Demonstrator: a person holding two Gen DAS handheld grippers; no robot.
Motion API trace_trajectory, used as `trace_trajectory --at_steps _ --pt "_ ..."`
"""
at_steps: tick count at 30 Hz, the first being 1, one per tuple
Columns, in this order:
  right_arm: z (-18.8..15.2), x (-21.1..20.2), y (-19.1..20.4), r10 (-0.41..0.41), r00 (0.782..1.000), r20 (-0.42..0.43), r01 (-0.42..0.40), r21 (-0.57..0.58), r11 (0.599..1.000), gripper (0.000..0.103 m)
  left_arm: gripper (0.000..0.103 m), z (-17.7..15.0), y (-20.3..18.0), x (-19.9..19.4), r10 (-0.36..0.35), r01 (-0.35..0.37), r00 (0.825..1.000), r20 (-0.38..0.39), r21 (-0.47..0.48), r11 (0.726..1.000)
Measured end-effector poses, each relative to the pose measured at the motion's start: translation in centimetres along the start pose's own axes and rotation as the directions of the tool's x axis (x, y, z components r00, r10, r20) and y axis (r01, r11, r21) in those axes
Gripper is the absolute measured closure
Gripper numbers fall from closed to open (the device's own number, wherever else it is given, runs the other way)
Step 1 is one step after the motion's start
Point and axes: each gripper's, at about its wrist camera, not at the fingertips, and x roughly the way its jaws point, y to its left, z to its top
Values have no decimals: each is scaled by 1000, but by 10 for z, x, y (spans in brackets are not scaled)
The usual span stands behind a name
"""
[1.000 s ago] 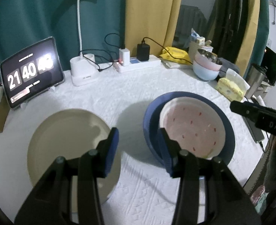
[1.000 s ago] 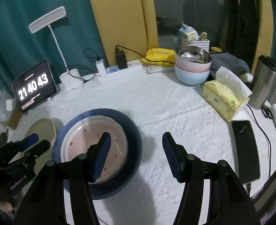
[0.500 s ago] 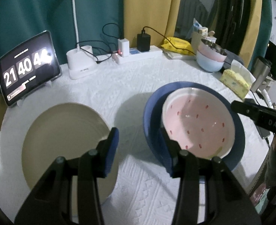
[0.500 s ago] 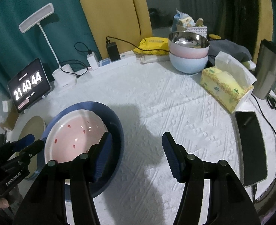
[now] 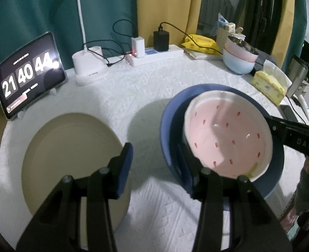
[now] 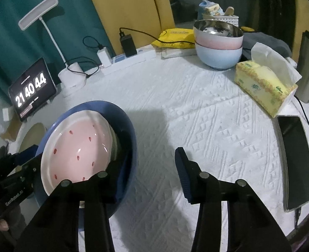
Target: Organize plates and bowls
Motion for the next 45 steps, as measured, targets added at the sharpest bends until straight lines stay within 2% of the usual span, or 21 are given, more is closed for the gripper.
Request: trace_trajectory --at_steps 7,11,14,16,19,24,27,30,35,45 --pt "-2 6 1 2 1000 2 -2 29 1000 57 60 -8 -2 -2 21 -18 998 61 -42 999" --pt "-1 7 -1 7 1000 9 -7 49 999 57 61 -8 1 -2 2 2 998 68 -53 999" --pt "-1 7 -3 14 1000 13 -15 61 998 57 70 -8 1 -3 -25 29 997 75 -56 998" --pt "-2 7 -3 12 1000 16 -13 64 998 57 80 -9 -3 -4 -24 28 996 85 -43 999" --pt "-2 7 -4 18 1000 21 -20 76 997 57 86 -9 -8 -5 -24 27 995 95 -31 999" --pt "-3 7 -5 22 999 26 -25 84 996 57 87 -8 -6 -5 -47 52 994 99 -39 998" --pt "-4 7 -3 26 999 34 -29 82 996 61 87 -8 -4 -4 -60 65 993 102 -49 997" --pt "-4 5 0 33 998 45 -36 76 996 70 87 -8 -2 -4 -68 75 993 100 -62 995" --pt "-5 4 12 33 997 68 -37 55 998 91 87 -9 -2 -5 -73 80 992 103 -72 994" --pt "-7 3 13 24 996 81 -29 61 998 92 89 -10 -3 -6 -67 75 991 116 -67 995"
